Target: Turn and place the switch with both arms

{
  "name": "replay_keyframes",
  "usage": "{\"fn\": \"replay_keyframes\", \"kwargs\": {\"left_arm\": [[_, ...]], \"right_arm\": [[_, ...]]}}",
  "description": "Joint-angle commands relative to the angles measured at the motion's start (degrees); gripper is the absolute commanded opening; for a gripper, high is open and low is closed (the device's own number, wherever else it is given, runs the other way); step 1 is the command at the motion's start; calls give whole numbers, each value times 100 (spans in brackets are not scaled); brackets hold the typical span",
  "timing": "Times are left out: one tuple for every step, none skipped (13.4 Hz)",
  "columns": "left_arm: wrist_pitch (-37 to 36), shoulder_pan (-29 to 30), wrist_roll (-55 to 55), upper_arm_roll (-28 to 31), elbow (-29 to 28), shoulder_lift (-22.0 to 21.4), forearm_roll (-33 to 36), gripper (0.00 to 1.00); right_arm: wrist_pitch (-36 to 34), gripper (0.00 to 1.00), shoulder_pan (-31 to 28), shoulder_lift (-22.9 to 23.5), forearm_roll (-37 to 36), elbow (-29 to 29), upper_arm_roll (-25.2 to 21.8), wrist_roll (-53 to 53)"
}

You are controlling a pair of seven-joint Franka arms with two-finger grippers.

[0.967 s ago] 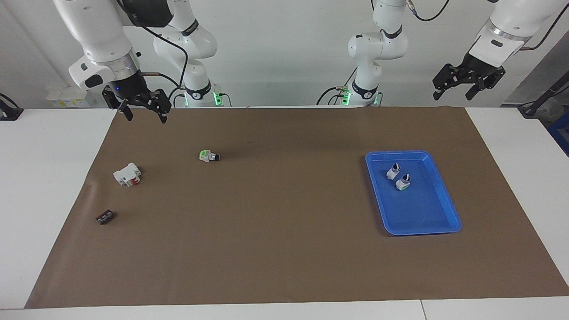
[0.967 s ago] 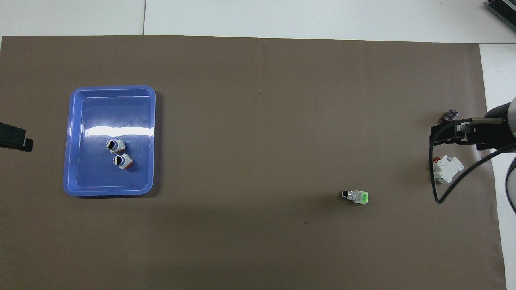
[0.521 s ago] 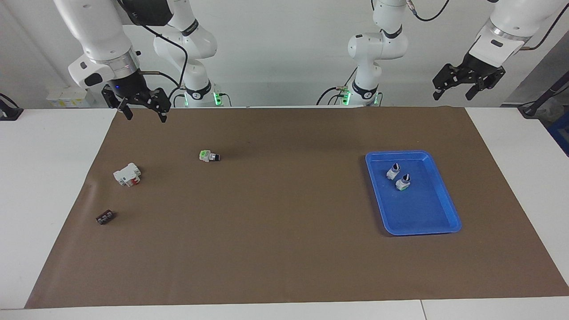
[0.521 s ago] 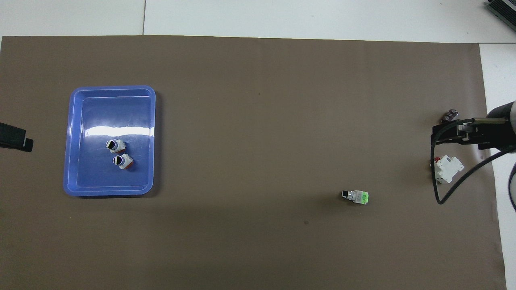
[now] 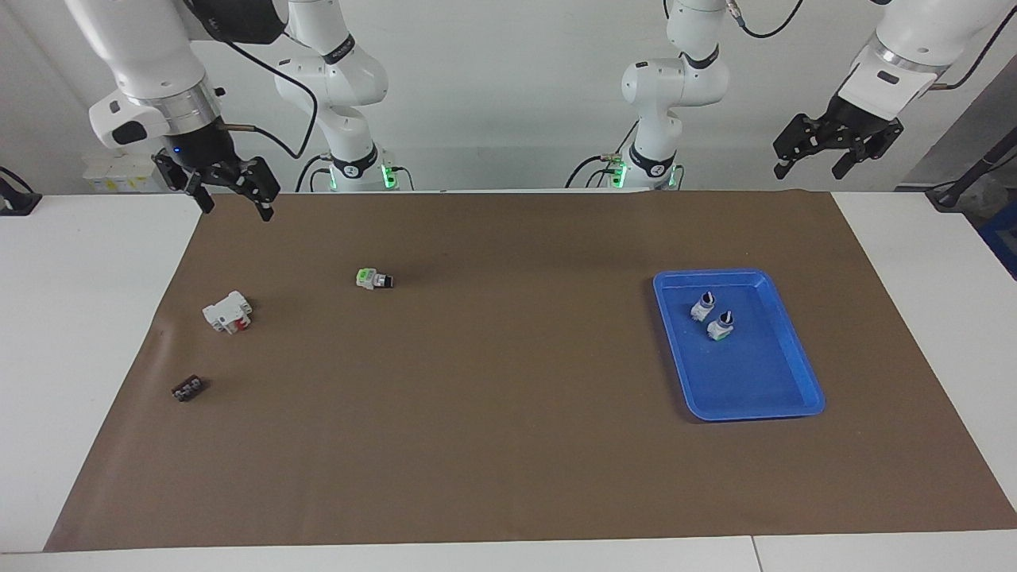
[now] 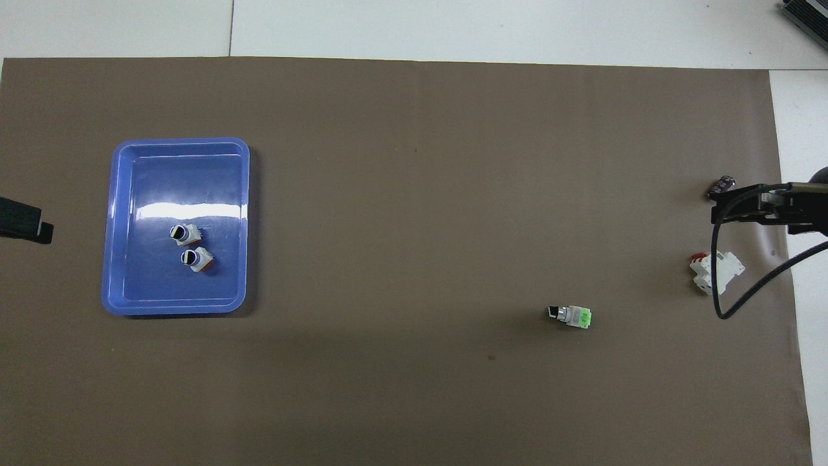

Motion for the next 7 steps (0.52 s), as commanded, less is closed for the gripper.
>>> {"fn": "replay_keyframes", "kwargs": {"left_arm": [[-6,4,-45,-17,-179,-164,85,100],[-6,3,-45,-17,-179,-164,85,100],[-6,12,-45,-8,-179,-164,85,100],[-6,12,-45,-8,-179,-164,85,100],[-6,12,-45,-17,-187,-164,85,100],[-6,4,-45,-17,-179,-164,85,100],[-6,3,-45,-8,-187,-164,85,100]], "right_arm": [[872,100,-227,-493,-19,-1217,50,1847],[1311,100,-175,-590,-19,-1595,59,2630],[1629,100,-157,-635,-10,-1895,67,3560],[1702,100,-148,-626,33,-2028,76,4222],[1711,100,-104,-609,364,-2169,76,4750],[1728,100,18,-591,742,-2362,68,5373],[1798,100,124,-556,815,-2529,67,5989]]}}
